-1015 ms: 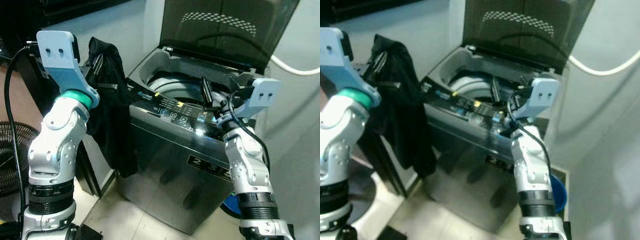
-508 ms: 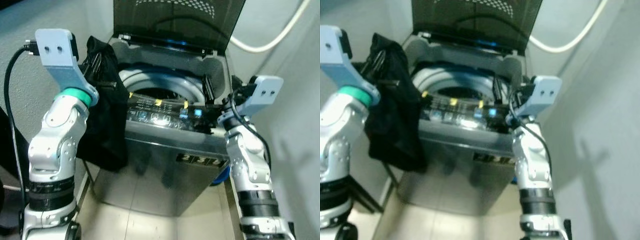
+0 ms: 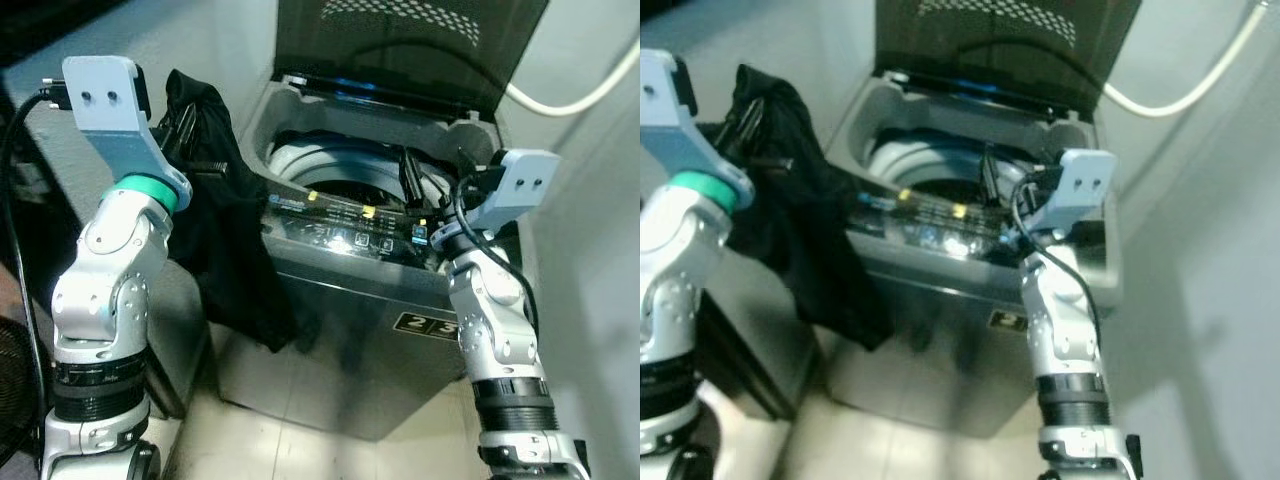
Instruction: Clothes washing
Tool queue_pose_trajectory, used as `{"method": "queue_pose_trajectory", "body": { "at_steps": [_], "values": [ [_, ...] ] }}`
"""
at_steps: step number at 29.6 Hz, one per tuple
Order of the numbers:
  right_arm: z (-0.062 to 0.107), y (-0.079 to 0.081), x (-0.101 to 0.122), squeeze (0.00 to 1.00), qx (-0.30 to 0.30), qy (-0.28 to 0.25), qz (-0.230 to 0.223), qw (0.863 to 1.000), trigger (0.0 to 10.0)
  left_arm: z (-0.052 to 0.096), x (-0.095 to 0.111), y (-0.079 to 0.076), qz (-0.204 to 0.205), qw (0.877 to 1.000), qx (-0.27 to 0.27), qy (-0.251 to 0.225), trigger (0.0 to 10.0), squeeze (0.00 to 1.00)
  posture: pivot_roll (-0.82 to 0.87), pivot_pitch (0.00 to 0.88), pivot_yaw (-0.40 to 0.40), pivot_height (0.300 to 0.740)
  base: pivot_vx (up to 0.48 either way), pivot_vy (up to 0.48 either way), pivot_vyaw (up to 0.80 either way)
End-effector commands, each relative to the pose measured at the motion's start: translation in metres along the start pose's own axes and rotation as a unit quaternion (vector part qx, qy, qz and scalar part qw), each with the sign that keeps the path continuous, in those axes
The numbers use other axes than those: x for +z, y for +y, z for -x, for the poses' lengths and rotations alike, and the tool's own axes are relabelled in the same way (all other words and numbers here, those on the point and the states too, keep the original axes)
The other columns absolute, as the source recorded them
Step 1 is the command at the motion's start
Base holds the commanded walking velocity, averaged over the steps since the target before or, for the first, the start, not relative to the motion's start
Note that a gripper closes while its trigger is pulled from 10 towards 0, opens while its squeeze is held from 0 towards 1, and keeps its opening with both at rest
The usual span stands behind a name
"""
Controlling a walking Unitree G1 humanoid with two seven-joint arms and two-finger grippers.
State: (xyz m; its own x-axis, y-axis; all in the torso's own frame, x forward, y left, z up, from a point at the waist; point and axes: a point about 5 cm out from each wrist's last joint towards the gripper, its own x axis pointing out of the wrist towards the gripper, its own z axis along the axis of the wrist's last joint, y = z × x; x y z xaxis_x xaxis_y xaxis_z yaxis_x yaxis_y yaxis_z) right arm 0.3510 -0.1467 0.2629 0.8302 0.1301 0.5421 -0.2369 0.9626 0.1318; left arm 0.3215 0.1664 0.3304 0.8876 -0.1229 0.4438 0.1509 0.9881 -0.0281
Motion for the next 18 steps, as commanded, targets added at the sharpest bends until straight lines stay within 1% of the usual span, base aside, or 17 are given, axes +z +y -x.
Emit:
{"method": "queue_pose_trajectory", "body": {
  "at_steps": [1, 4, 7, 18],
  "values": [
    [0.0020, -0.0031, 0.0003, 0.00, -0.005, -0.003, 0.003, 1.000, 10.0, -0.0005, 0.0031, -0.0040, -0.016, 1.000, -0.007, -0.015, 10.0, 0.00, 0.07, 0.060, -0.014, 0.740, 0.000, 0.000, 0.00],
    [0.0020, -0.0024, 0.0008, 0.00, -0.004, -0.005, 0.004, 1.000, 10.0, -0.0007, 0.0040, -0.0045, -0.022, 1.000, -0.008, -0.019, 10.0, 0.00, 0.07, 0.060, -0.014, 0.740, 0.000, 0.000, 0.00],
    [0.0018, 0.0020, 0.0053, 0.00, 0.008, -0.020, -0.003, 1.000, 10.0, -0.0016, 0.0081, -0.0044, -0.033, 0.999, -0.006, -0.036, 10.0, 0.00, 0.07, 0.061, -0.014, 0.740, 0.411, 0.000, 0.00],
    [0.0018, 0.0000, 0.0040, 0.00, 0.001, -0.014, -0.002, 1.000, 10.0, -0.0028, 0.0083, -0.0052, -0.030, 0.999, -0.007, -0.036, 10.0, 0.00, 0.07, 0.062, -0.011, 0.740, 0.469, 0.000, -0.78]
  ]
}}
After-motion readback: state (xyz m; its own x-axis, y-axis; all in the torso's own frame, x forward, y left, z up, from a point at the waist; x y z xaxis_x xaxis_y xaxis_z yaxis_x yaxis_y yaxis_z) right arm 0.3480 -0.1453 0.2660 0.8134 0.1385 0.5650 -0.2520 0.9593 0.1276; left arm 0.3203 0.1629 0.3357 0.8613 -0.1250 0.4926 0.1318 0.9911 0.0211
